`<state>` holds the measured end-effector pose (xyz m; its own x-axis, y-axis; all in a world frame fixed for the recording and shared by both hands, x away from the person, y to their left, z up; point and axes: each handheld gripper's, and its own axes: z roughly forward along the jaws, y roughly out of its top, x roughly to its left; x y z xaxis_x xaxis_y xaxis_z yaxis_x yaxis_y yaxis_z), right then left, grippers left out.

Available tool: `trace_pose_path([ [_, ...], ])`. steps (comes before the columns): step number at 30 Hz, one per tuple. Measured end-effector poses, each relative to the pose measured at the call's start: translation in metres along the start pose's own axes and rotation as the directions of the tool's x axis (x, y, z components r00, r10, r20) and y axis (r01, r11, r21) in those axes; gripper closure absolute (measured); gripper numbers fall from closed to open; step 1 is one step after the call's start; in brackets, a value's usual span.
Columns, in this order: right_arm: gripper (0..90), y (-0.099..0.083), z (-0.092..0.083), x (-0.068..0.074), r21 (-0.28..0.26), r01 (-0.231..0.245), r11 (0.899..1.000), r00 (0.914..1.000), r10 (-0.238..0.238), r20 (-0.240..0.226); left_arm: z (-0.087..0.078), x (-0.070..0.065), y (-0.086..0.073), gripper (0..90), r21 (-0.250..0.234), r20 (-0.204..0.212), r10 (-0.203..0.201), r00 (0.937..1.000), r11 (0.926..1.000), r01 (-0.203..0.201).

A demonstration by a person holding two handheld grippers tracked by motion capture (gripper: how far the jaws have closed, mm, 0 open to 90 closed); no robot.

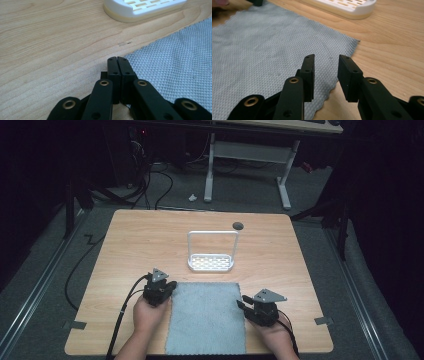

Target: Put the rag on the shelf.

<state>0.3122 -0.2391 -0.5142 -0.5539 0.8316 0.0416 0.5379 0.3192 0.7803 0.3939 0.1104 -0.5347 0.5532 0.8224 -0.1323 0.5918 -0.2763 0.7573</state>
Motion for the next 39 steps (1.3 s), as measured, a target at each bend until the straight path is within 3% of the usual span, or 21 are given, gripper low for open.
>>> trace_pose_path([
  [3,67.6,0.009,0.008,-0.006,0.01,0.004,1.0,0.9994,-0.004,0.033,0.0,-0.001,0.0,89.0,0.001,-0.002,0.004,1.0,1.0,-0.004],
  [9,68.2,0.028,0.036,-0.022,0.035,-0.062,0.997,0.9956,0.059,0.073,0.0,-0.001,0.0,89.0,0.001,-0.003,0.009,1.0,1.0,-0.009],
  [16,68.7,0.031,0.058,-0.032,0.08,-0.089,0.993,0.9921,0.081,0.096,0.0,-0.001,0.0,89.1,0.002,-0.008,0.014,0.9999,0.9999,-0.014],
  [23,79.0,0.031,0.061,-0.028,0.072,-0.05,0.996,0.994,0.042,0.1,0.0,-0.002,0.0,89.1,0.002,-0.012,0.021,0.9997,0.9998,-0.021],
  [27,88.4,0.031,0.061,-0.028,0.075,-0.055,0.996,0.9946,0.048,0.092,0.0,-0.002,0.0,89.1,0.002,-0.011,0.019,0.9997,0.9998,-0.019],
  [34,90.0,0.034,0.063,-0.025,0.073,-0.033,0.997,0.9959,0.026,0.086,0.0,-0.001,0.0,89.3,0.002,-0.005,0.019,0.9998,0.9998,-0.019],
  [39,90.0,0.036,0.055,-0.02,0.014,-0.036,0.999,0.9974,0.035,0.063,-0.001,-0.001,0.0,89.6,-0.007,0.01,0.019,0.9998,0.9998,-0.019],
])
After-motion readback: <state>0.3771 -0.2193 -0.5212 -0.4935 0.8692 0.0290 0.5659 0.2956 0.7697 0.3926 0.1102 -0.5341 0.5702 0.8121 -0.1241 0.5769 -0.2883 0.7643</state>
